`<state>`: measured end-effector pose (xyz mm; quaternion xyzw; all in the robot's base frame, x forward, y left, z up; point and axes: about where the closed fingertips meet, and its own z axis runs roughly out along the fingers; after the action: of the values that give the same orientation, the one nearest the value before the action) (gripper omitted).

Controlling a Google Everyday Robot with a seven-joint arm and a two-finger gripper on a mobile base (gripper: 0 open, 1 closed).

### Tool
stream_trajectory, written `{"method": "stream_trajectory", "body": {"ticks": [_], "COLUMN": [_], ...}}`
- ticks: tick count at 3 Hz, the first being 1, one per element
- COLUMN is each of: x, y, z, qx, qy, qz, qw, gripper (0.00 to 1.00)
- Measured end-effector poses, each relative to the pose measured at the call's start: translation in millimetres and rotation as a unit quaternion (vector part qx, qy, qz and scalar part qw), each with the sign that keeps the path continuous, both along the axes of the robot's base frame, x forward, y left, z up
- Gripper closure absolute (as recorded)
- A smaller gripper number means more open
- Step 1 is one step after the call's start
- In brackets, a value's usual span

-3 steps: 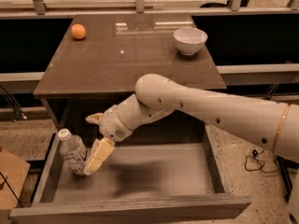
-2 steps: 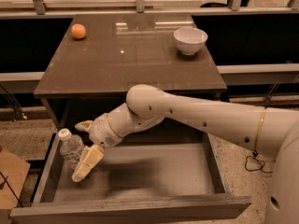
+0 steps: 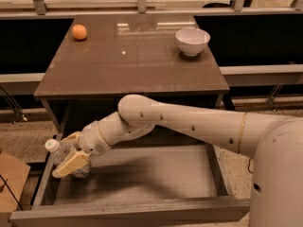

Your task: Pick blue plastic bottle from top drawer and place on counter

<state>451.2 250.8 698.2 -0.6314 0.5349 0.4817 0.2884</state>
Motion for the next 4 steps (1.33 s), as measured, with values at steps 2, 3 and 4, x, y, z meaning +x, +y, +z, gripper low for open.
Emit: {"method": "stream_trajectory", "body": {"ticks": [2, 3, 4], "x": [15, 25, 40], "y": [-34, -69, -108], "z": [22, 55, 96], "qx": [-0.017, -0.082, -0.175], "qy": [-0.019, -0.064, -0.119], "qz": [-0.037, -0.051, -0.064], "qw": [0.9990, 0.9933, 0.9752], "gripper": [0.88, 1.00, 1.00]}}
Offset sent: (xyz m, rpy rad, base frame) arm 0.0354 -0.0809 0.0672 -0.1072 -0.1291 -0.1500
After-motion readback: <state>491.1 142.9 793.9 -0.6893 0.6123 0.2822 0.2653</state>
